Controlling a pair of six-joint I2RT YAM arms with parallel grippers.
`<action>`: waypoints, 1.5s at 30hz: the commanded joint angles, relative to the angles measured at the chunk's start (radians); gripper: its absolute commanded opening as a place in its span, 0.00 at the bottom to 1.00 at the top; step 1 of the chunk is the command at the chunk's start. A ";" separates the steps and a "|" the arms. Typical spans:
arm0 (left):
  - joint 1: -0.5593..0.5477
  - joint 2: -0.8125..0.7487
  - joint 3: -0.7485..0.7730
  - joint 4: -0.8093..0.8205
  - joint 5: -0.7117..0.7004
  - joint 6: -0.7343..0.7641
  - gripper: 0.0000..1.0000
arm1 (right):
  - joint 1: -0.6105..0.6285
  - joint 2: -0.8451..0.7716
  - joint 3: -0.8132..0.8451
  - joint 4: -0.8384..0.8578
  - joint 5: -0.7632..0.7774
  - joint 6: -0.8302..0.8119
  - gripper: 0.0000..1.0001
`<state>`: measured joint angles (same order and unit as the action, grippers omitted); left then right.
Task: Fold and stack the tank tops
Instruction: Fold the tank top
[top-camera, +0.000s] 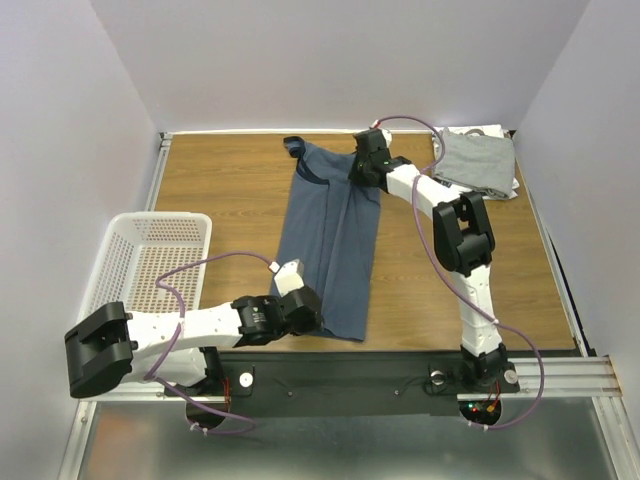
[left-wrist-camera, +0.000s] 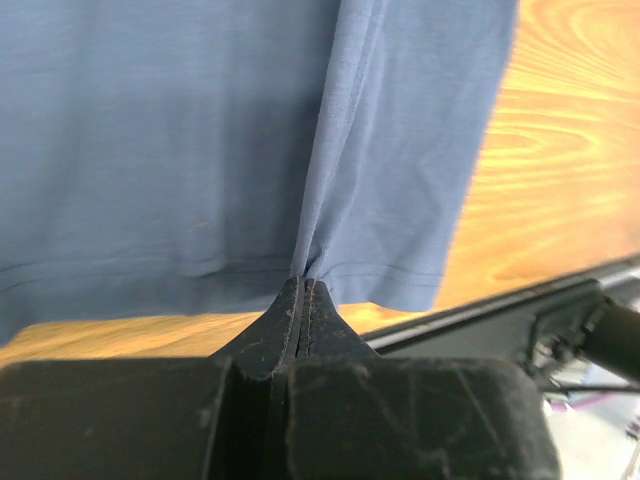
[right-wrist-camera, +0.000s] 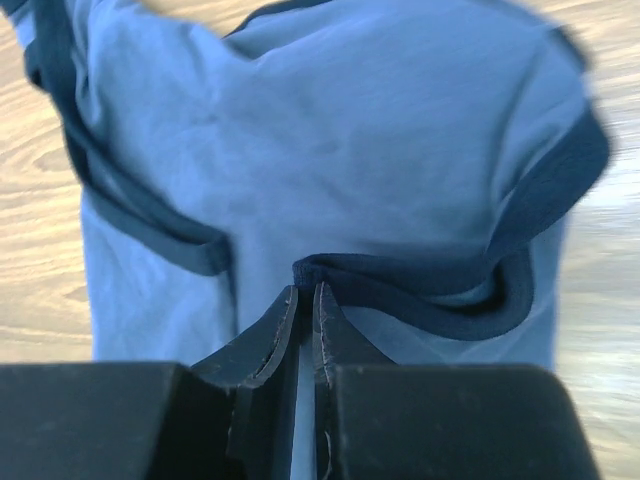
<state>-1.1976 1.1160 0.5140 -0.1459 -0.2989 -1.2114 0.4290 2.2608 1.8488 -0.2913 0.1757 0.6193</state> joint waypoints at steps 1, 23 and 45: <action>0.009 -0.019 -0.025 -0.095 -0.052 -0.080 0.00 | 0.025 0.028 0.096 0.018 -0.002 0.020 0.00; 0.015 -0.195 0.021 -0.162 -0.121 -0.010 0.54 | 0.070 -0.007 0.106 0.012 -0.008 -0.006 0.67; 0.438 -0.108 0.041 -0.388 -0.042 0.064 0.58 | 0.396 -0.854 -1.022 0.006 0.044 0.118 0.72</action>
<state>-0.7761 1.0145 0.6121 -0.5396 -0.3935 -1.1564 0.8204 1.4311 0.8776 -0.2928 0.1669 0.6815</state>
